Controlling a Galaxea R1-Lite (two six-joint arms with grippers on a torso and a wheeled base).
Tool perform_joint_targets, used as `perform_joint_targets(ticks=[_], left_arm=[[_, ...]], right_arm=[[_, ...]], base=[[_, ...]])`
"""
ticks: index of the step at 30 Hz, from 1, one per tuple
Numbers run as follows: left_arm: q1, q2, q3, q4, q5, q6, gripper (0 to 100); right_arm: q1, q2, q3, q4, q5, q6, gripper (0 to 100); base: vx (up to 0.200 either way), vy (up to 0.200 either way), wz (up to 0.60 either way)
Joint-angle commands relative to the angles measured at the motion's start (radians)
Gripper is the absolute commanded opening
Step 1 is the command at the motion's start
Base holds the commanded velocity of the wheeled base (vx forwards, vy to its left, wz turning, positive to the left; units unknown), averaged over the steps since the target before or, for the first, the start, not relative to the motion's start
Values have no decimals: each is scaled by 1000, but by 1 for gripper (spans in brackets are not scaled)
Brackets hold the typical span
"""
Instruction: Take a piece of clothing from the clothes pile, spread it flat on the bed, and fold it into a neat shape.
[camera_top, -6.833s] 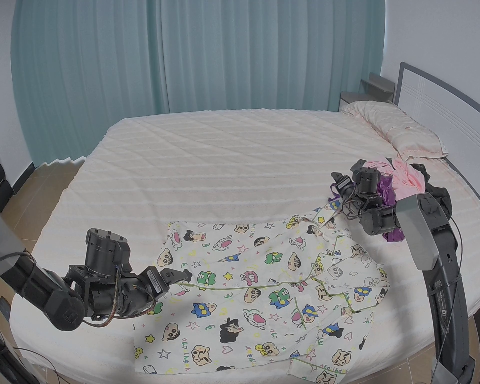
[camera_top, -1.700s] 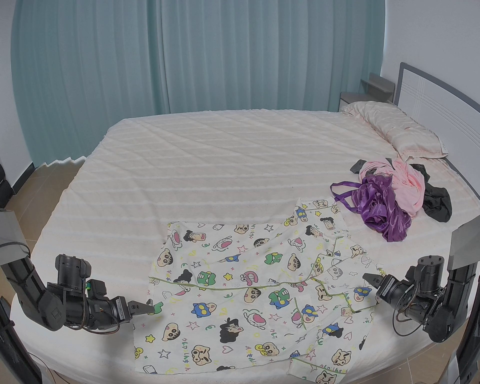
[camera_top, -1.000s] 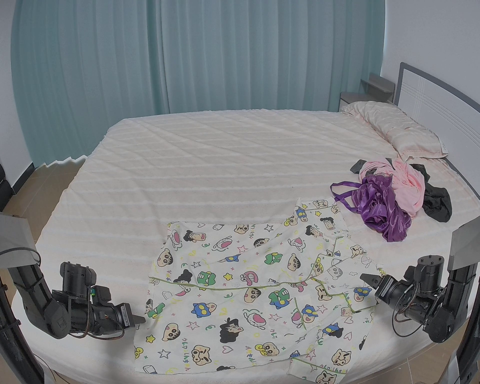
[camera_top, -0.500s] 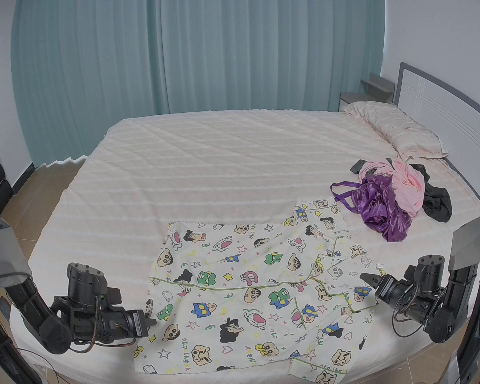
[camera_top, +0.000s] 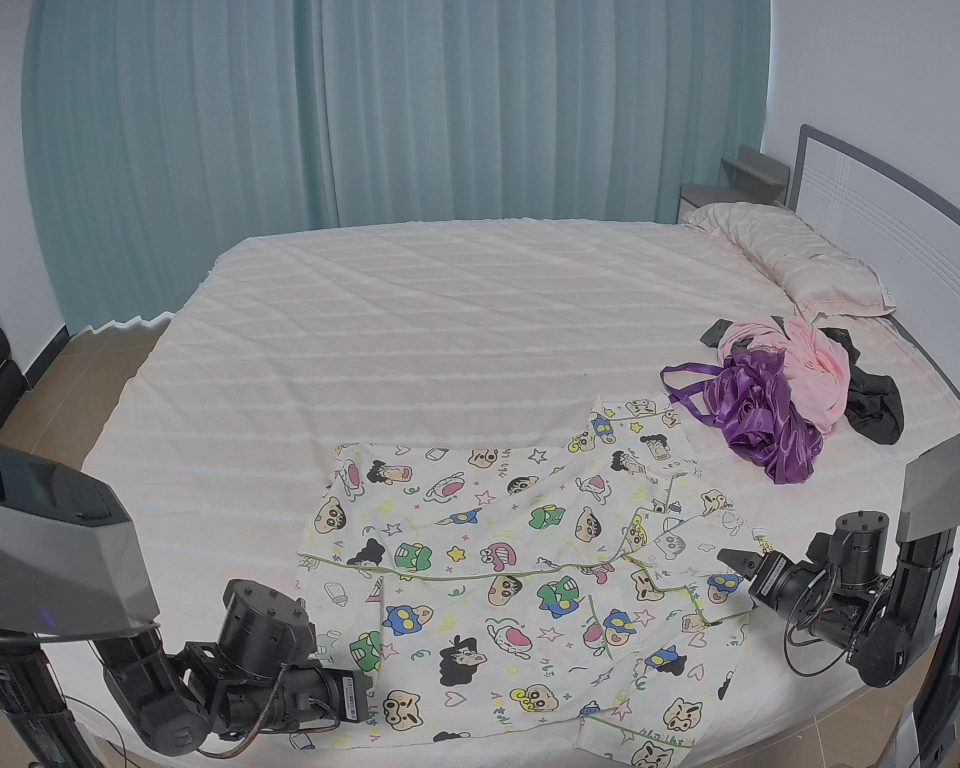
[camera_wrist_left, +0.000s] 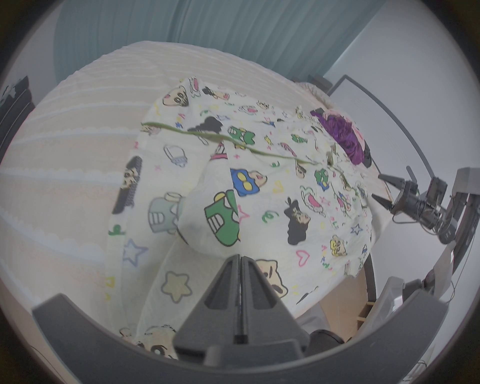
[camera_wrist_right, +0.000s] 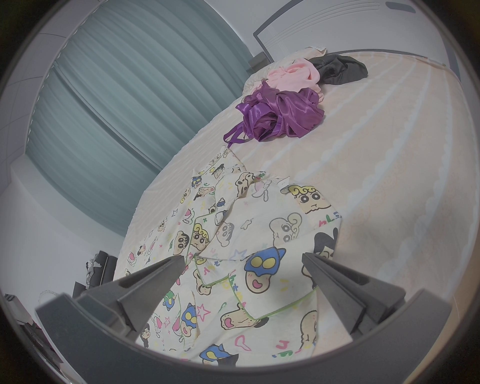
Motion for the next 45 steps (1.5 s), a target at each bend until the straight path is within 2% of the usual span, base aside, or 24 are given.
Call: perform_joint_targets(ticks=[1,11,24,25,33,39,41,45], left_arm=[[-37,53,5,-3,3,-3,0],[-121,59,27,-13,3,-42,0],[-163,59,62,-46,-6,-43,0],[-163,59,64,-47,-6,-43,100],[-164,51,79,-104,2,-46,100],[-138,-56,113,-125,3,-62,100],[-118,-124,116,-124,-1,-132,100],[-85,-125,111,-124,-6,-209,100]], right_arm=[[1,8,3,-9,3,0,100],[3,8,3,-8,3,0,100],[21,10,9,-8,3,-2,100],[21,10,9,-8,3,0,100],[21,16,9,-8,3,0,100],[18,13,9,-9,3,0,100],[18,13,11,-9,3,0,100],[17,11,11,-9,3,0,100]], base=[[0,0,0],[0,0,0],[0,0,0],[0,0,0],[0,0,0],[0,0,0],[0,0,0],[0,0,0]])
